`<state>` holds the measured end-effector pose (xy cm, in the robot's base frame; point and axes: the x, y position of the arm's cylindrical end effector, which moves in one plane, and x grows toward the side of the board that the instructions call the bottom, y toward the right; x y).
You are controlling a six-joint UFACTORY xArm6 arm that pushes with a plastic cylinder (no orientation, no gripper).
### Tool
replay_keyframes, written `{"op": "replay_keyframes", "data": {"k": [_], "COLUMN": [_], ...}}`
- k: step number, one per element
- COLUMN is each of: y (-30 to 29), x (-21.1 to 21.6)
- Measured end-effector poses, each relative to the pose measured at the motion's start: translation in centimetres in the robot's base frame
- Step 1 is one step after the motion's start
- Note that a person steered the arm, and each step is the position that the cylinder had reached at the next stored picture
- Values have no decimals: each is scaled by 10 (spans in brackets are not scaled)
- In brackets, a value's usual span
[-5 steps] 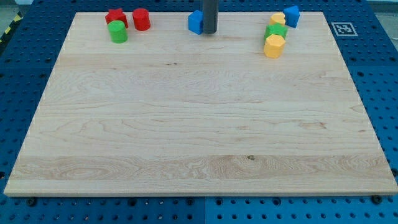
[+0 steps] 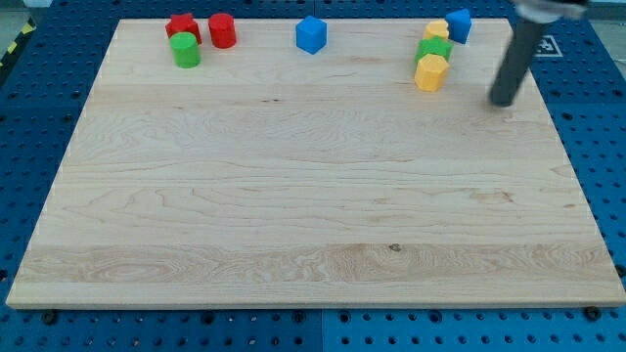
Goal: Slide the blue triangle towards the blue cube
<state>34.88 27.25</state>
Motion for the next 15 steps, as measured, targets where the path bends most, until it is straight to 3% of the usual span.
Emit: {"op": "replay_keyframes", "data": {"k": [1,2,3,7,9,15], "y": [34,30,20,-77,-52,-87], "x": [-56,-115,-139,-139,-154,-158]}}
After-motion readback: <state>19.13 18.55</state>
